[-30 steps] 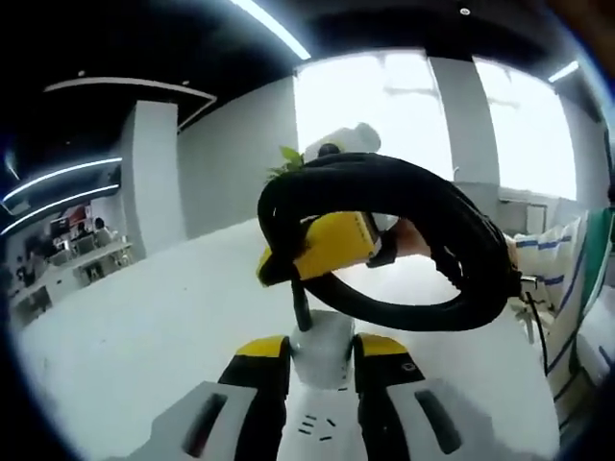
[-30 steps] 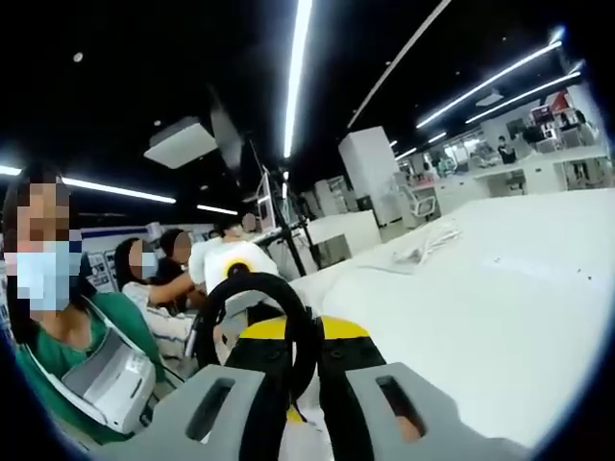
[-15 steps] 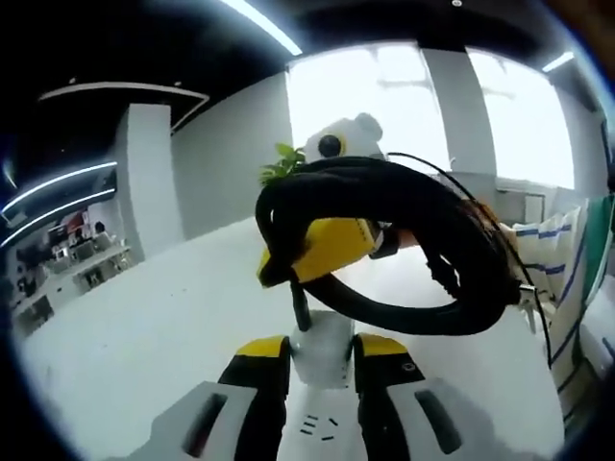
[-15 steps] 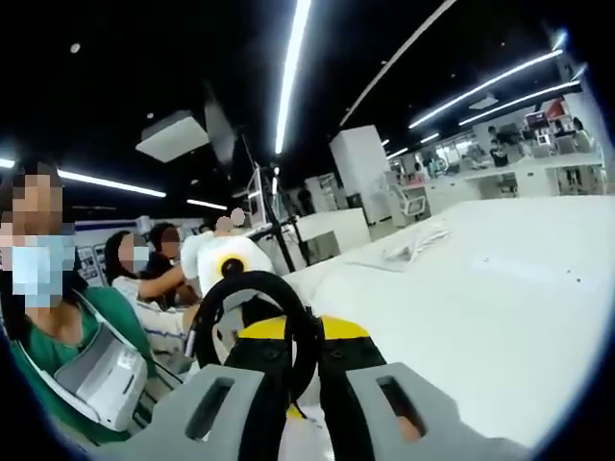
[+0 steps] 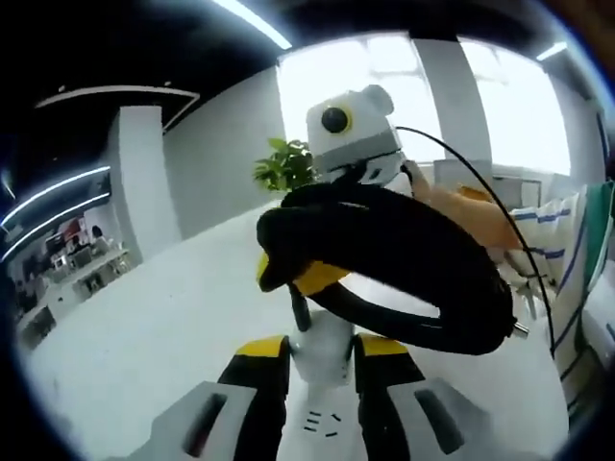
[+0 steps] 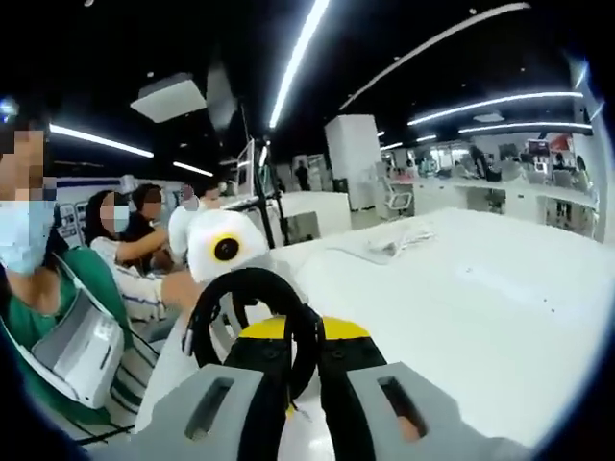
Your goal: Straighten the power strip on the desk, plug the charger into it
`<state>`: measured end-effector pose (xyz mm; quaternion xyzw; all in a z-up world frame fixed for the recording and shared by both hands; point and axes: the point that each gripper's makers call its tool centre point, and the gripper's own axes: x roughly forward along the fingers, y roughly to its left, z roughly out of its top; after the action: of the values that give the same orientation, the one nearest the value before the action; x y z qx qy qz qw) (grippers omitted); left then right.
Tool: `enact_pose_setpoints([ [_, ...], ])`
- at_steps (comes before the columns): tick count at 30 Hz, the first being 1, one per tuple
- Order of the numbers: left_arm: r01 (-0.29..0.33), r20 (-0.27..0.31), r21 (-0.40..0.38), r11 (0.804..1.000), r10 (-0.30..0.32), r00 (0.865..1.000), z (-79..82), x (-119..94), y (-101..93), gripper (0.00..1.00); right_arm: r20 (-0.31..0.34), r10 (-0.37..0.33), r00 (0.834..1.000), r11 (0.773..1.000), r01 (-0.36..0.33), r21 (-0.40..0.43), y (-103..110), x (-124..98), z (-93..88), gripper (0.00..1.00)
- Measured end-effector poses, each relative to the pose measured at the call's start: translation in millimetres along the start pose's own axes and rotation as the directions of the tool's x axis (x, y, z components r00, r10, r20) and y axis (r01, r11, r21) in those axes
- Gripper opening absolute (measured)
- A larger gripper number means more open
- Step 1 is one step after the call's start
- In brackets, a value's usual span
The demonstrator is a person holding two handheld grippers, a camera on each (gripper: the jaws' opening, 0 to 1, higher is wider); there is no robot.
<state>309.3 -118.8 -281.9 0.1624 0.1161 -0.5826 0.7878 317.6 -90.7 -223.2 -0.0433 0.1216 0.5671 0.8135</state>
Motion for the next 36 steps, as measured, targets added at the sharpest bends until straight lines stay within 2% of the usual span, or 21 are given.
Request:
enact_pose_setpoints([
  [8,0.001,-0.003,0.007,1.000,-0.001,1.000,0.2,-1,-0.7,0.26,-0.060,-0.015,0.998,0.999,0.012,-0.041,2,-3,-2.9,0.09],
  [15,0.004,-0.010,0.010,1.000,-0.004,1.000,0.2,-1,-0.7,0.26,-0.120,-0.040,0.992,0.995,0.028,-0.100,3,-2,-4.2,0.10],
  [23,0.009,-0.013,0.015,1.000,-0.008,1.000,0.7,-1,-1.3,0.26,-0.188,-0.045,0.981,0.987,0.015,-0.159,6,-6,-6.6,0.10],
  [29,0.013,-0.016,0.019,1.000,-0.013,1.000,-0.3,0,-3.3,0.25,-0.213,-0.054,0.976,0.980,0.010,-0.200,8,-8,-8.2,0.10],
  [36,0.021,-0.018,0.022,1.000,-0.020,1.000,-0.5,0,-3.9,0.25,-0.227,-0.038,0.973,0.979,-0.009,-0.203,11,-10,-10.4,0.11],
])
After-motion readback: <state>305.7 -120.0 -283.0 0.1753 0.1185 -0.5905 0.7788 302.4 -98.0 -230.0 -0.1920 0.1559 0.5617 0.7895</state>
